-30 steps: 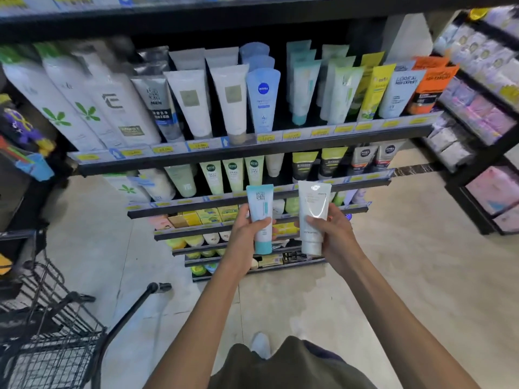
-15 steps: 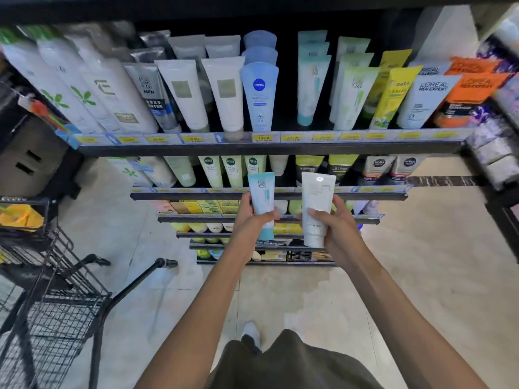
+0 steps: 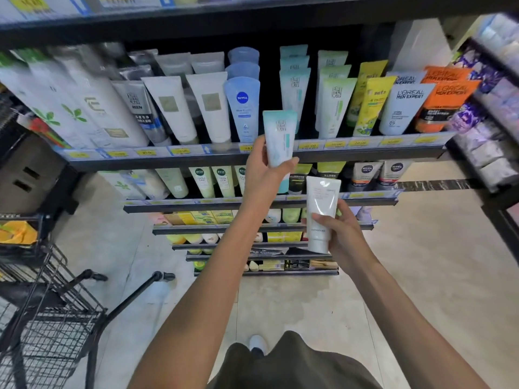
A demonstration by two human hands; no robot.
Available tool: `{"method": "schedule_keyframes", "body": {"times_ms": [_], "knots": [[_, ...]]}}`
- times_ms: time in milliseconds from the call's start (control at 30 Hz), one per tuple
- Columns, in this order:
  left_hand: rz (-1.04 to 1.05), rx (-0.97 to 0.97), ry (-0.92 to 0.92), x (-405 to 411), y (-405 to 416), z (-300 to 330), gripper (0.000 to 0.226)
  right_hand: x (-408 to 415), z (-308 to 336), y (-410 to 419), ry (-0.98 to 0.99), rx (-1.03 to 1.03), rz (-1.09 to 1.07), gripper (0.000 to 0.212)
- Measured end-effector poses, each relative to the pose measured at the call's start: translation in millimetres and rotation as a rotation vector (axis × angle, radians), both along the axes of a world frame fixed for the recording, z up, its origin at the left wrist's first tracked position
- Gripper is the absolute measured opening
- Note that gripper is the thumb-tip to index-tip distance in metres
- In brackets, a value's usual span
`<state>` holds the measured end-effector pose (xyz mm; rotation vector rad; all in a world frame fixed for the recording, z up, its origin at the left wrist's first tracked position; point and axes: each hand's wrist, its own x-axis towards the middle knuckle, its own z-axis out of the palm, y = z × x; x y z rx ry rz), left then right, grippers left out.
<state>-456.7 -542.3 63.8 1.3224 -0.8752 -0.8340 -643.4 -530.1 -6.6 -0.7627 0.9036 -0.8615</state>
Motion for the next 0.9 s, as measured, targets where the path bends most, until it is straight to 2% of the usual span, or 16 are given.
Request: {"method": "schedule_keyframes", "body": {"times_ms": [367,600,900], "knots": [[0.138,-0.118,-0.255,-1.1,-72.1,44.1,0.055,-8.5,4.7,4.2,-0.001,0.003,-0.027,0.052],[0.178,-0.065,-0.415,0.8,-94.9,34.6,0.053,-15.9,2.3,9.2,0.011,0.035,-0.067,0.053],[0.174,0.037,-0.491,-2.6,-95.9,15.3,0.054,-20.0,4.9,14.1,0.027,0.021,-0.069,0.049]]}}
